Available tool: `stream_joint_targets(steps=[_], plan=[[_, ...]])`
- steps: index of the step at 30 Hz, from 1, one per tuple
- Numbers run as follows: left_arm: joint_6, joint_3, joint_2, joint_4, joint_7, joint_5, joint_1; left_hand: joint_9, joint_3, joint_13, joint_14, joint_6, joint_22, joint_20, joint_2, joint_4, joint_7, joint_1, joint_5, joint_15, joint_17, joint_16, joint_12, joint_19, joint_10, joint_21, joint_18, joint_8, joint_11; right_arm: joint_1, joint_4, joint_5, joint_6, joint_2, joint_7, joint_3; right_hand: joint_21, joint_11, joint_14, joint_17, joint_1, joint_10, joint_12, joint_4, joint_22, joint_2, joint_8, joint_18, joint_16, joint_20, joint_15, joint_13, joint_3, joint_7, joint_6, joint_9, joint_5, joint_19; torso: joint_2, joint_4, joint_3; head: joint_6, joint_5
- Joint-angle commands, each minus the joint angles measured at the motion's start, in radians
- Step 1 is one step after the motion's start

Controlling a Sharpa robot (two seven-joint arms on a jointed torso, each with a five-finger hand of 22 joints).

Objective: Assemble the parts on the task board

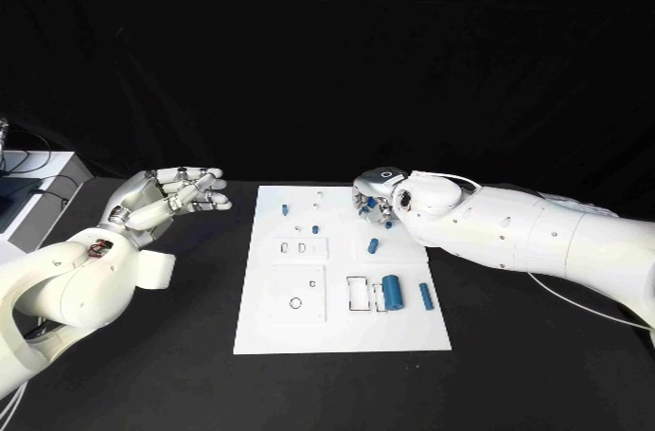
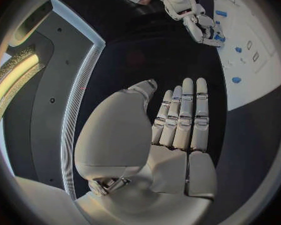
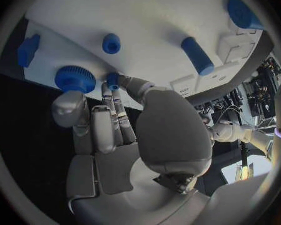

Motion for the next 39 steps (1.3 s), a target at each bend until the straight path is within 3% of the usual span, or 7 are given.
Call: stream_joint_targets(steps=[1, 10, 13, 23, 28, 39], plan=[[0.015, 0.001, 0.001, 0.000, 0.003, -0.003, 0.000, -0.001, 0.006, 0.000, -0.006, 0.000, 0.001, 0.002, -0.011, 0.000, 0.006, -0.002, -0.005, 0.002, 0.001, 0.004, -0.007, 0.000, -0.002, 0.003, 0.010, -0.005, 0.008, -0.005, 0.001, -0.004, 0.007, -0.001, 0.010, -0.003, 0.010, 0.002, 0.025, 0.000, 0.003, 0.010, 0.001, 0.000, 0.010, 0.009, 0.004, -0.010, 0.004, 0.000, -0.001, -0.002, 0.012, 0.000, 0.009, 0.002, -0.005, 0.003, 0.004, 0.0034, -0.0019, 0.003, -0.001], [0.017, 0.001, 0.002, -0.004, 0.001, -0.003, 0.000, -0.001, 0.008, 0.000, -0.008, 0.000, 0.001, 0.002, -0.010, 0.000, 0.006, -0.002, -0.005, 0.002, 0.003, 0.003, -0.007, -0.001, -0.003, 0.004, 0.010, -0.005, 0.008, -0.006, 0.027, -0.005, -0.098, -0.010, 0.004, -0.003, 0.087, -0.012, 0.023, -0.008, 0.034, 0.075, 0.009, -0.028, 0.117, 0.022, 0.028, -0.027, 0.007, -0.009, -0.012, 0.006, 0.056, -0.007, 0.037, 0.025, -0.023, 0.032, 0.008, 0.0083, -0.0036, 0.010, -0.006], [0.018, 0.001, 0.003, -0.006, 0.001, -0.003, 0.000, -0.001, 0.008, 0.000, -0.008, 0.000, 0.001, 0.002, -0.010, 0.000, 0.006, -0.002, -0.005, 0.002, 0.003, 0.003, -0.007, -0.001, -0.003, 0.004, 0.010, -0.005, 0.008, -0.005, 0.046, -0.011, -0.134, -0.015, -0.017, 0.001, 0.100, -0.013, 0.023, -0.007, 0.036, 0.081, 0.008, -0.032, 0.135, 0.022, 0.030, -0.030, 0.008, -0.010, -0.013, 0.007, 0.059, -0.008, 0.038, 0.028, -0.024, 0.037, 0.008, 0.0105, -0.0061, 0.011, -0.007], [0.018, 0.001, 0.002, -0.009, 0.001, -0.003, 0.000, -0.001, 0.010, 0.000, -0.009, 0.000, 0.002, 0.002, -0.009, -0.001, 0.006, 0.000, -0.006, 0.002, 0.004, 0.003, -0.006, -0.002, -0.003, 0.004, 0.010, -0.006, 0.008, -0.002, 0.076, -0.022, -0.214, -0.003, -0.065, 0.015, 0.130, -0.016, 0.025, -0.002, 0.043, 0.099, 0.006, -0.045, 0.176, 0.021, 0.036, -0.037, 0.013, -0.013, -0.016, 0.011, 0.070, -0.009, 0.044, 0.037, -0.020, 0.047, 0.012, 0.0150, -0.0096, 0.021, -0.009], [0.018, 0.001, 0.003, -0.007, 0.001, -0.003, 0.000, -0.001, 0.010, 0.000, -0.009, 0.000, 0.002, 0.002, -0.009, -0.001, 0.006, 0.000, -0.006, 0.002, 0.004, 0.003, -0.006, -0.002, -0.003, 0.004, 0.010, -0.006, 0.008, -0.001, 0.059, -0.036, -0.249, 0.026, -0.091, 0.018, 0.132, -0.016, 0.025, -0.002, 0.044, 0.098, 0.005, -0.046, 0.178, 0.021, 0.036, -0.037, 0.013, -0.013, -0.016, 0.011, 0.071, -0.009, 0.044, 0.037, -0.020, 0.048, 0.013, 0.0183, -0.0114, 0.024, -0.011], [0.021, 0.002, 0.004, -0.001, 0.002, -0.004, 0.000, -0.001, 0.010, 0.000, -0.009, 0.000, 0.002, 0.002, -0.009, -0.002, 0.006, 0.000, -0.006, 0.002, 0.005, 0.003, -0.006, -0.002, -0.004, 0.004, 0.010, -0.006, 0.008, -0.001, -0.029, -0.058, -0.305, 0.103, -0.111, 0.021, 0.141, -0.015, 0.026, 0.002, 0.045, 0.098, 0.000, -0.052, 0.191, 0.018, 0.036, -0.039, 0.016, -0.013, -0.016, 0.010, 0.076, -0.008, 0.042, 0.040, -0.013, 0.050, 0.016, 0.0270, -0.0147, 0.033, -0.012]])
